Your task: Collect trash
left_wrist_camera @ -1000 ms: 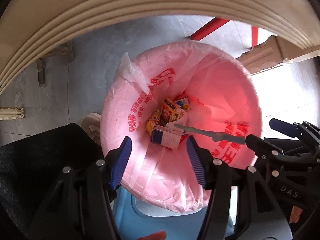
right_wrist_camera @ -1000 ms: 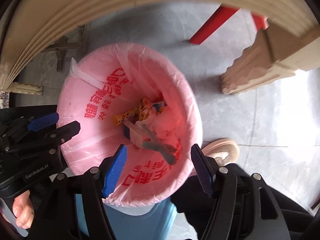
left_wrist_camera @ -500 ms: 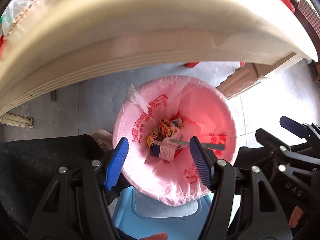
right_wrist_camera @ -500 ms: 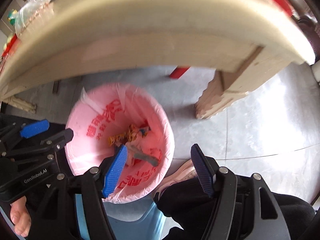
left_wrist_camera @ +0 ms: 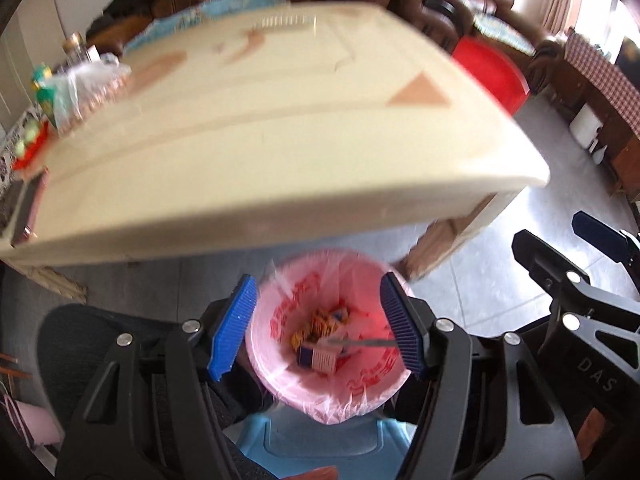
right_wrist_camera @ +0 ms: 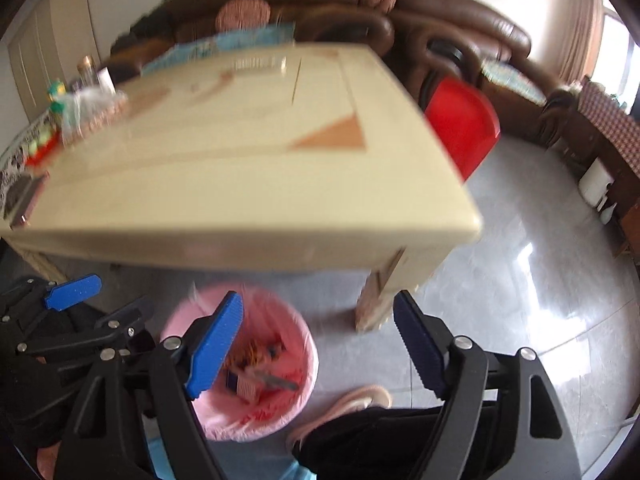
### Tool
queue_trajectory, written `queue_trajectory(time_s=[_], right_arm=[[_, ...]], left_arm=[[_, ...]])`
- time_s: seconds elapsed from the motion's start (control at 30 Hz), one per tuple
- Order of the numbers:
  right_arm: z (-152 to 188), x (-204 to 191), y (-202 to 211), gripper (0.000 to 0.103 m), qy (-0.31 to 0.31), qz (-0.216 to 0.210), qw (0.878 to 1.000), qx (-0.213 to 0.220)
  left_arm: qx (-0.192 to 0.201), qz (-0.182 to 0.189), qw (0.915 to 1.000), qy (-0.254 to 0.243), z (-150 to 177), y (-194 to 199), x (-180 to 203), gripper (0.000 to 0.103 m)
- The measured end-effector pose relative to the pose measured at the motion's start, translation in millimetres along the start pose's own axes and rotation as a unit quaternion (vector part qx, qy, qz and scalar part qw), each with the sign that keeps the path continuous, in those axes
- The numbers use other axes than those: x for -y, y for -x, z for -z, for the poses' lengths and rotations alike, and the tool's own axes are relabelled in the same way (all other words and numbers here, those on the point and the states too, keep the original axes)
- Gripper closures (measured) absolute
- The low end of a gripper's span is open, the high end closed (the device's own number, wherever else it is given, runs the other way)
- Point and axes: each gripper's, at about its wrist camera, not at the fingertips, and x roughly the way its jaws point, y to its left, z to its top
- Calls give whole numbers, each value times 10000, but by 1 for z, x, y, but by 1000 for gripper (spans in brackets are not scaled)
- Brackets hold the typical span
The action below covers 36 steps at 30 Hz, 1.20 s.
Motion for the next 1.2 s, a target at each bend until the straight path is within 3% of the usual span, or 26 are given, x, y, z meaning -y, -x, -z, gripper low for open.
queue_trajectory(time_s=[0.13, 0.4, 0.53, 0.67, 1.2], right_arm=[[-10, 4, 39, 27, -122, -5, 9987, 489], [-26, 1, 102, 26, -197, -47, 9920, 1246], [-29, -5, 137, 13, -211, -23, 9852, 1699], [-30, -10, 164, 13, -207, 99, 9793, 2010], [-27, -5, 181, 12, -368, 103, 9764, 2124]], left_arm=[[433, 35, 9991, 27, -7, 36, 2, 36], [1297, -404, 9905, 193, -15, 100, 0, 34], [1552, -472, 9862, 332, -21, 124, -5, 31], [1705, -510, 9832, 396, -24, 141, -6, 29], [1964, -523, 9783, 400, -21, 161, -2, 28]])
